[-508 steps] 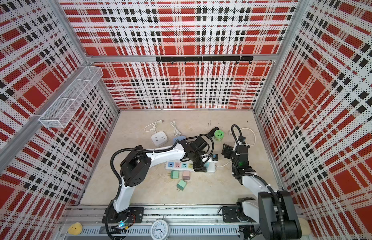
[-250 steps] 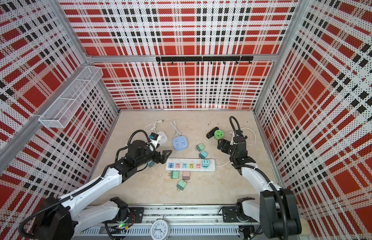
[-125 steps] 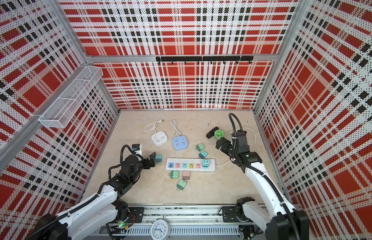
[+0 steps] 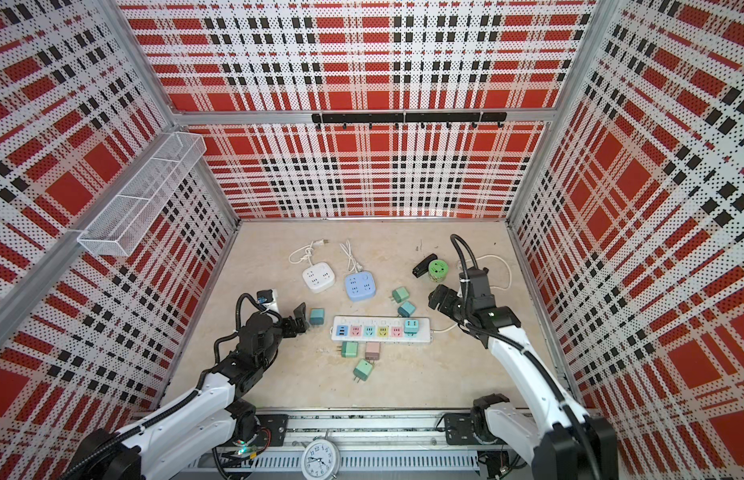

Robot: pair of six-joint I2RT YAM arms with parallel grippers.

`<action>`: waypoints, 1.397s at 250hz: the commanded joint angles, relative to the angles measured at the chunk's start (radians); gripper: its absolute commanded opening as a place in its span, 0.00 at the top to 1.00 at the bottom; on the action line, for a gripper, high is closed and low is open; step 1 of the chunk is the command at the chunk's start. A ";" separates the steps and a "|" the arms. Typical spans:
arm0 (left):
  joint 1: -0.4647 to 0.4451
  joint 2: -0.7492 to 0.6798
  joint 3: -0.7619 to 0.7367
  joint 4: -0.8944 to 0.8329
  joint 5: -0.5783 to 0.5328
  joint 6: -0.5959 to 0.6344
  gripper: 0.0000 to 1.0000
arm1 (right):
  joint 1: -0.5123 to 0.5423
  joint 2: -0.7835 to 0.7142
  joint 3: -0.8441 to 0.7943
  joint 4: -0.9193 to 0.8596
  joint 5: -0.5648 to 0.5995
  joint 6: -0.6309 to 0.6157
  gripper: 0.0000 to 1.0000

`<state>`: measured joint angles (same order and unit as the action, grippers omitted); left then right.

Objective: Insert the plug
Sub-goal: 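Raise the left gripper away while the right gripper moves toward loose teal adapters, then lower the right gripper and close it on a teal adapter near the blue socket box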

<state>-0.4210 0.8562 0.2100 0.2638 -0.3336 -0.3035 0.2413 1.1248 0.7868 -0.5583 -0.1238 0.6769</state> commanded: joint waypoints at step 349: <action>0.005 0.003 -0.014 0.052 0.001 -0.016 0.01 | 0.348 0.881 0.615 -0.137 0.108 -0.113 0.24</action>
<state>-0.4210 0.8642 0.2016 0.2852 -0.3199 -0.3046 0.5499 1.9652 1.3369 -0.6338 -0.0788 0.5873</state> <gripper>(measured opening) 0.993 0.769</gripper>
